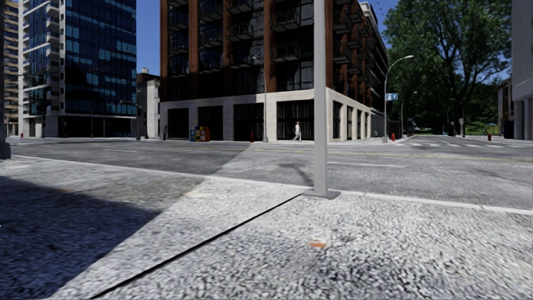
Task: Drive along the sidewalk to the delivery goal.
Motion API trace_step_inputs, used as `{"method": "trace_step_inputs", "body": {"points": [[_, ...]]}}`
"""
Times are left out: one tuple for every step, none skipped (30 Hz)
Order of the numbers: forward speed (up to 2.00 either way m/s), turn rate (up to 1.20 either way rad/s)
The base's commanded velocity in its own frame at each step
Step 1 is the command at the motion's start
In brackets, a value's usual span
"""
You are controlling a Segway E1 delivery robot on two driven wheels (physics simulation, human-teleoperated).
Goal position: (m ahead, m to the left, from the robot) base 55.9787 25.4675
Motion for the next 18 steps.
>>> {"method": "trace_step_inputs", "body": {"points": [[1.59, 0.5], [1.59, 0.5], [1.59, 0.51], [1.59, 0.51], [1.59, 0.51], [1.59, 0.52], [1.59, 0.52], [1.59, 0.52], [1.59, 0.52], [1.59, 0.52], [1.59, 0.53], [1.59, 0.53], [1.59, 0.53], [1.59, 0.53], [1.59, 0.53], [1.59, 0.53], [1.59, 0.53], [1.59, 0.53]]}}
